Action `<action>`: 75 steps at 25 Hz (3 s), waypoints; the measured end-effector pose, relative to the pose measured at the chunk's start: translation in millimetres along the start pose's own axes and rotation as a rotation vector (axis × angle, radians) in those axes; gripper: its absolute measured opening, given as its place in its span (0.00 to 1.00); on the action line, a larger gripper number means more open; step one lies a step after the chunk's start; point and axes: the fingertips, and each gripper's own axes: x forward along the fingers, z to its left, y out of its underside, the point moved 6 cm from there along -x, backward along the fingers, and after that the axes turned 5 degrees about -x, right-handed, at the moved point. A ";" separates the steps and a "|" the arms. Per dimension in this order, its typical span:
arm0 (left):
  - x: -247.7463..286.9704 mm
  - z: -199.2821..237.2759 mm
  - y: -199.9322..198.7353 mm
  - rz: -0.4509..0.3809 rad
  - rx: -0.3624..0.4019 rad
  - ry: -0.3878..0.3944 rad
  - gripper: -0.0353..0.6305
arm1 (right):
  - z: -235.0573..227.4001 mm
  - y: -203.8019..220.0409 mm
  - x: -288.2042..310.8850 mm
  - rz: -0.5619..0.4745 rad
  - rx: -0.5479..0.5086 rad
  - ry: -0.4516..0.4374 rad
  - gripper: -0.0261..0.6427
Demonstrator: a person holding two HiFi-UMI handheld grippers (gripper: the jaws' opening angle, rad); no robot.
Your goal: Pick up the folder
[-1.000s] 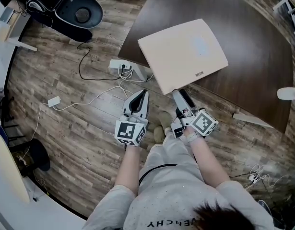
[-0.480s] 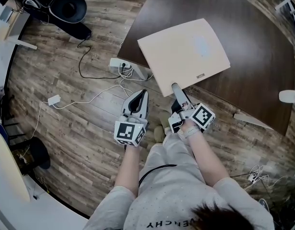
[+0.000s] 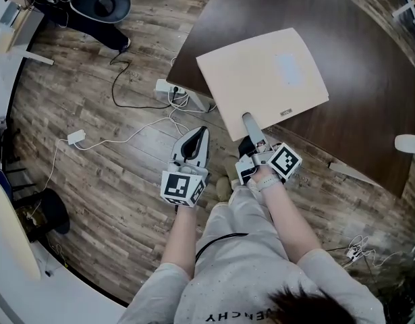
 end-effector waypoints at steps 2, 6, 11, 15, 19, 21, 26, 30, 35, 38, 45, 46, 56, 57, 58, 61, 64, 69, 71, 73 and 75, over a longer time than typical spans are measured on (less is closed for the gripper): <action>1.3 5.2 0.8 0.005 -0.003 -0.007 0.05 | -1.1 1.7 5.8 0.000 0.018 -0.007 0.63; 3.5 12.9 2.7 0.007 -0.006 -0.018 0.05 | -3.0 4.9 13.5 0.001 0.044 -0.030 0.63; 4.9 16.9 0.4 0.004 -0.007 -0.024 0.05 | -1.9 5.5 18.3 0.004 0.046 -0.062 0.62; 4.8 17.7 1.5 0.007 -0.005 -0.027 0.05 | -3.0 6.7 18.3 -0.011 0.075 -0.078 0.62; 4.0 15.7 3.4 0.012 -0.007 -0.029 0.05 | 1.2 7.3 22.3 0.007 0.094 -0.103 0.55; 2.3 14.1 4.7 0.011 -0.011 -0.033 0.05 | 3.5 7.3 23.6 0.007 0.102 -0.114 0.53; -2.6 14.7 5.7 0.010 -0.013 -0.046 0.05 | 1.2 7.2 22.7 0.005 0.105 -0.119 0.50; -6.9 15.9 4.8 0.007 -0.012 -0.054 0.05 | 1.2 7.6 22.2 0.003 0.110 -0.113 0.46; -11.6 20.1 5.0 0.007 -0.013 -0.063 0.05 | 1.6 8.3 23.1 0.006 0.112 -0.121 0.44; -13.0 22.6 3.4 0.008 -0.011 -0.061 0.05 | 1.3 8.2 22.9 0.003 0.115 -0.114 0.44; -14.1 13.2 -2.3 -0.003 0.000 -0.037 0.05 | 8.6 -3.0 9.4 0.006 0.043 -0.114 0.44; -14.2 14.9 -3.4 -0.004 0.000 -0.033 0.05 | 10.0 -3.1 10.5 0.011 0.025 -0.110 0.44; -9.5 -24.3 -17.1 -0.026 0.020 -0.006 0.05 | 19.1 -36.8 -32.0 0.000 -0.056 -0.084 0.44; -9.8 -24.4 -18.8 -0.030 0.019 -0.007 0.05 | 19.9 -38.4 -34.1 0.001 -0.065 -0.077 0.43; -10.3 -24.3 -20.6 -0.033 0.019 -0.008 0.05 | 21.2 -40.1 -36.3 0.002 -0.076 -0.071 0.43; -11.0 -25.7 -26.8 -0.042 0.021 -0.010 0.05 | 26.0 -47.7 -43.1 0.004 -0.127 -0.056 0.44; -11.0 -29.1 -32.0 -0.049 0.025 -0.006 0.05 | 30.6 -55.5 -49.7 -0.006 -0.164 -0.053 0.43; -12.6 -36.0 -41.9 -0.063 0.035 0.005 0.05 | 42.6 -66.1 -56.7 -0.013 -0.213 -0.071 0.43; -11.7 -38.8 -44.5 -0.064 0.038 0.009 0.05 | 47.3 -70.9 -59.4 -0.013 -0.231 -0.081 0.43; -10.0 -39.9 -47.2 -0.064 0.040 0.011 0.05 | 52.8 -75.8 -60.1 -0.013 -0.255 -0.096 0.43; -10.0 -41.1 -50.5 -0.068 0.042 0.014 0.05 | 58.2 -79.8 -61.4 -0.013 -0.277 -0.102 0.43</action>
